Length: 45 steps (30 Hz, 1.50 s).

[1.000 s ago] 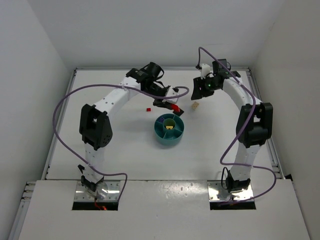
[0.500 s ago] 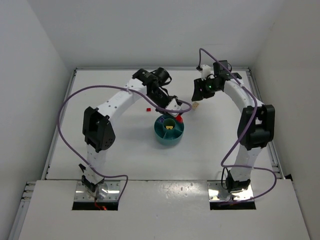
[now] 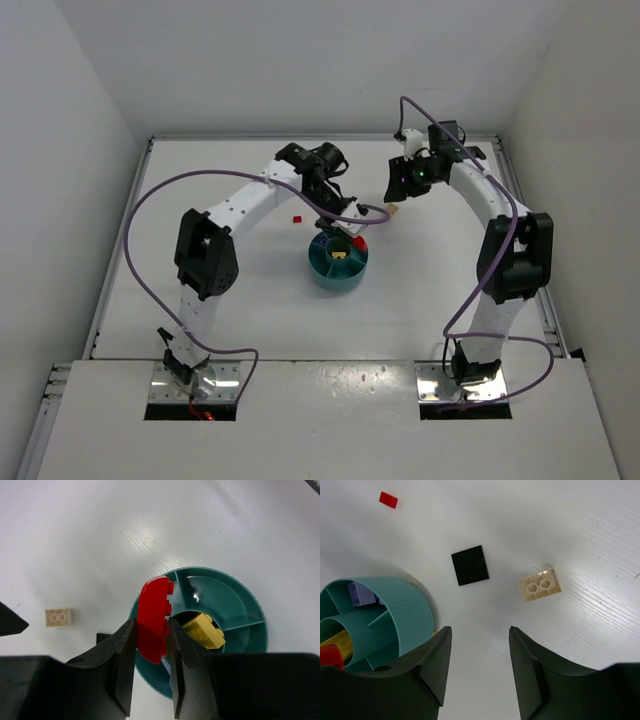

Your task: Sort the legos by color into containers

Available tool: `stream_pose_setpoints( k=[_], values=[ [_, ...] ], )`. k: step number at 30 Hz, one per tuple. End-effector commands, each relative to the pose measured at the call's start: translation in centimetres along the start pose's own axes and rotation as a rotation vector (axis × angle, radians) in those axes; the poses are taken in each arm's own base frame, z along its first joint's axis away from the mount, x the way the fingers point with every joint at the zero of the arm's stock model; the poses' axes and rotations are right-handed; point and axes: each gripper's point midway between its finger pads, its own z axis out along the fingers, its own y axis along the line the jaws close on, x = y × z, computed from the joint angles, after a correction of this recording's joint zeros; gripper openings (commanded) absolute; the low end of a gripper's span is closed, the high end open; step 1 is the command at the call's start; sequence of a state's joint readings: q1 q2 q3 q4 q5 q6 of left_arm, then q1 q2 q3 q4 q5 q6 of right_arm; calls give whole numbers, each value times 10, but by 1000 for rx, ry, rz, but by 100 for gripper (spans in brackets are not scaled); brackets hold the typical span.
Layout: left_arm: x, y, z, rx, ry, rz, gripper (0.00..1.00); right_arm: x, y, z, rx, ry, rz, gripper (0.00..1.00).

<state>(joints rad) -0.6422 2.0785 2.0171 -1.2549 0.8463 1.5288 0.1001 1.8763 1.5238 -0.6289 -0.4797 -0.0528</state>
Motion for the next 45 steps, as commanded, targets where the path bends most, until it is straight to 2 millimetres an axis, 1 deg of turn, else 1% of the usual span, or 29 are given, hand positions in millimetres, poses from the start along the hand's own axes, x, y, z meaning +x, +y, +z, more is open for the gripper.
stream_pose_setpoints(
  k=[1, 5, 9, 10, 13, 15, 16, 17, 19, 20, 24, 25, 26, 28, 30, 31, 32, 34, 35, 36, 37, 38, 39, 40, 41, 42, 43, 44, 45],
  values=[
    [-2, 8, 12, -6, -53, 26, 13, -16, 7, -13, 0, -58, -39, 50],
    [-3, 17, 13, -20, -61, 43, 13, -16, 7, -13, 0, -58, -39, 50],
    [3, 18, 16, -19, -52, 32, 13, -16, 7, -13, 0, -58, -48, 50],
    [7, 18, 18, -13, -43, 39, 13, -16, 7, -13, 0, -58, -48, 50],
    [9, 18, 18, -13, -34, 48, 17, -12, 7, -12, -1, -51, -43, 50],
    [9, 18, 18, -13, -34, 48, 21, -16, 7, -13, 0, -58, -48, 50],
    [9, 18, 18, -13, -34, 48, 23, -14, 6, -10, -1, -51, -43, 50],
    [11, 15, 19, -7, -34, 32, 29, -14, 6, -10, -1, -51, -43, 50],
    [14, 18, 16, -21, -31, 24, 36, -16, 5, -9, -1, -52, -44, 50],
    [14, 20, 16, -29, -31, 20, 42, -16, 5, -9, -1, -52, -44, 50],
    [17, 26, 12, -51, -28, 14, 53, -16, 2, -5, -2, -45, -40, 50],
    [16, 28, 12, -60, -37, 13, 55, -20, 2, -6, 0, -54, -46, 50],
    [16, 30, 7, -73, -34, 14, 56, -18, 1, -3, -2, -47, -41, 50],
    [12, 33, 5, -81, -43, 24, 56, -18, 3, -3, -11, -48, -41, 50],
    [16, 41, -4, -116, -37, 14, 56, -18, 3, -3, -11, -48, -41, 50],
    [10, 48, -15, -149, -48, 20, 56, -18, 3, -3, -11, -48, -41, 50],
    [8, 60, -33, -210, -57, -9, 56, -18, 3, -3, -11, -48, -41, 50],
    [3, 70, -55, -272, -111, -57, 56, -18, 3, -3, -11, -48, -41, 50],
    [8, 75, -82, -335, -135, -174, 55, -18, 3, -3, -11, -48, -41, 50],
    [13, 87, -97, -392, -153, -198, 55, -18, 3, -3, -11, -48, -41, 50],
    [17, 89, -111, -430, -170, -251, 53, -18, 3, -3, -11, -48, -41, 50],
    [29, 92, -122, -472, -166, -336, 50, -18, 3, -3, -11, -48, -41, 50],
    [44, 90, -139, -529, -172, -520, 48, -18, 3, -3, -11, -48, -41, 50],
    [65, 96, -154, -628, -89, -585, 44, -15, 1, 0, -13, -41, -37, 50],
    [82, 92, -158, -662, -44, -655, 44, -15, 1, 0, -13, -41, -37, 50],
    [95, 82, -161, -691, -1, -719, 46, -15, 1, 0, -13, -41, -37, 50],
    [118, 75, -169, -748, 86, -757, 47, -13, 0, 3, -14, -33, -32, 50],
    [127, 67, -165, -746, 116, -786, 47, -11, -1, 6, -16, -25, -28, 50],
    [139, 57, -161, -728, 135, -799, 49, -15, 3, 6, -21, -31, -41, 50]
  ],
)
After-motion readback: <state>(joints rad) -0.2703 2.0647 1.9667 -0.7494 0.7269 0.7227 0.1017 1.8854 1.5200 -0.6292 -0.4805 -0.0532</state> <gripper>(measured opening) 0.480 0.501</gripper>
